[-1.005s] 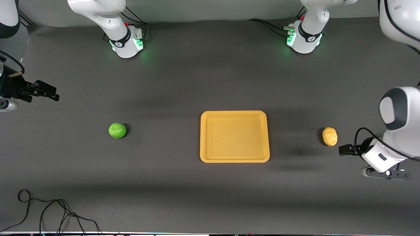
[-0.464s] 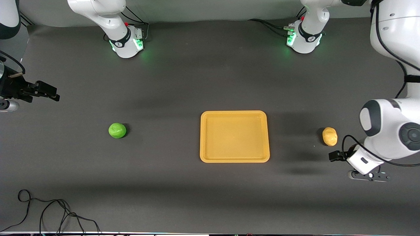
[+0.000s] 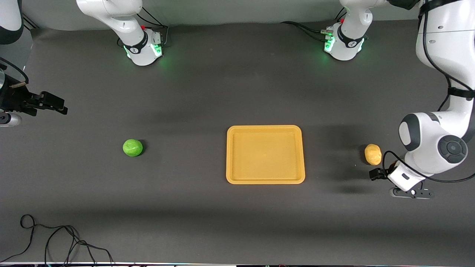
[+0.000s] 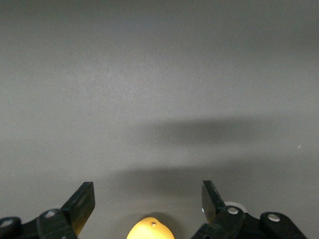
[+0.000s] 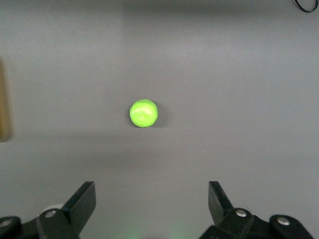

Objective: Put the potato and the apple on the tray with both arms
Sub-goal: 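Reach the left gripper down over the yellow potato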

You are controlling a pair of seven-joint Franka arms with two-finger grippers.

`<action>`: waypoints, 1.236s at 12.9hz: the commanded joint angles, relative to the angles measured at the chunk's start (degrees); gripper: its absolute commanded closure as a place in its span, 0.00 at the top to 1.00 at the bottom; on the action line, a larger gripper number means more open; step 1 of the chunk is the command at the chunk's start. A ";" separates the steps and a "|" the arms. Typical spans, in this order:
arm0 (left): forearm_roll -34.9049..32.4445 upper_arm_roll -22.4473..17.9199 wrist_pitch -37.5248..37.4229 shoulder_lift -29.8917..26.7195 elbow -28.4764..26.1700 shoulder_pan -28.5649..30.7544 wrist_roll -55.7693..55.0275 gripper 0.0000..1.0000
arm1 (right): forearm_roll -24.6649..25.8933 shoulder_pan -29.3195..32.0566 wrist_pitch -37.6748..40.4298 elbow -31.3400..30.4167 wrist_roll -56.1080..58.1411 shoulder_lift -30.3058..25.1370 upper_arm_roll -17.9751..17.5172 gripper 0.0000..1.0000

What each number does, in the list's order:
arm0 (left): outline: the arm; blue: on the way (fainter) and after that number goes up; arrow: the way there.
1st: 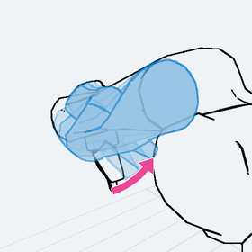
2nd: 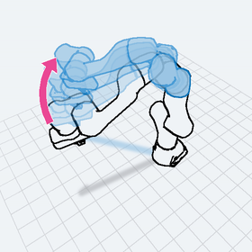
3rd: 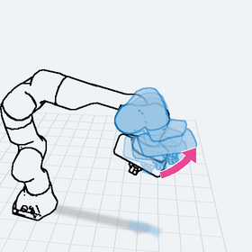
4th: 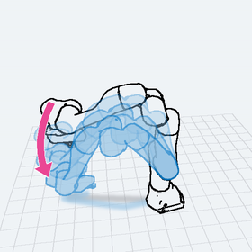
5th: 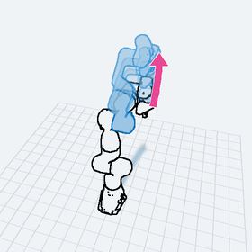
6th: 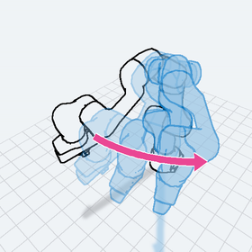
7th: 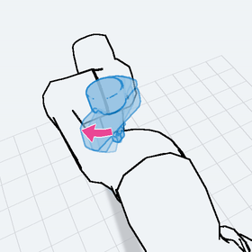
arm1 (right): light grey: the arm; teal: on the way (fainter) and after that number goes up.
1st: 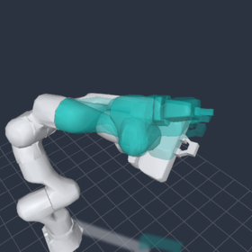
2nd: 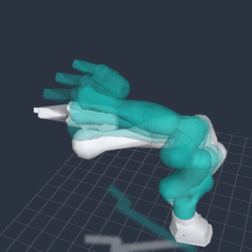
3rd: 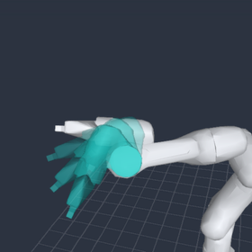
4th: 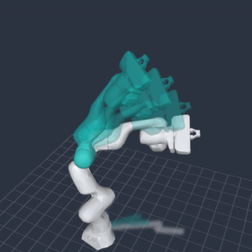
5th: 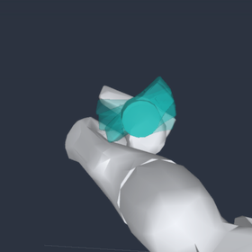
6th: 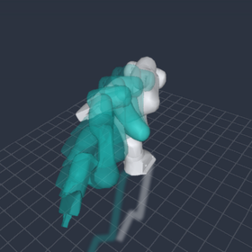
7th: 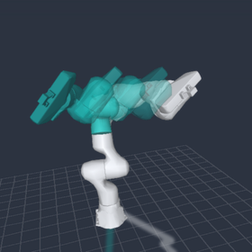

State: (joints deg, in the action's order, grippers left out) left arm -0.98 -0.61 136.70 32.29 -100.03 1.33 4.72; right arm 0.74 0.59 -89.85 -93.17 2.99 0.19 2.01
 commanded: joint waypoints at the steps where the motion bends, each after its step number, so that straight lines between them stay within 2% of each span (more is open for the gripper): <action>1: -0.51 -0.09 4.87 -3.63 -7.35 -0.18 0.38 0.96 | -0.03 -0.50 0.11 -0.25 0.71 -0.10 0.36 1.00; 4: -0.60 -0.09 11.64 -5.30 -14.20 -0.10 0.55 0.96 | -0.03 -0.41 0.11 -0.25 0.62 -0.02 0.36 1.00; 8: -0.60 -0.09 16.04 -8.20 -21.33 0.34 2.04 0.96 | -0.03 -0.41 0.11 -0.25 0.62 0.07 0.36 1.00; 10: -0.60 0.00 18.77 -8.12 -23.10 2.00 5.64 0.96 | -0.03 -0.41 0.11 -0.25 0.62 0.16 0.36 1.00; 16: 0.19 0.09 22.29 -7.33 -25.57 2.28 6.18 0.93 | -0.03 -0.41 0.11 -0.25 0.62 0.42 0.36 1.00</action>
State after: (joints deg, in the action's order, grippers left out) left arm -1.02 -0.63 157.66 26.41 -123.42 3.63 10.12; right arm 0.74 0.58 -89.85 -93.63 2.99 0.57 2.01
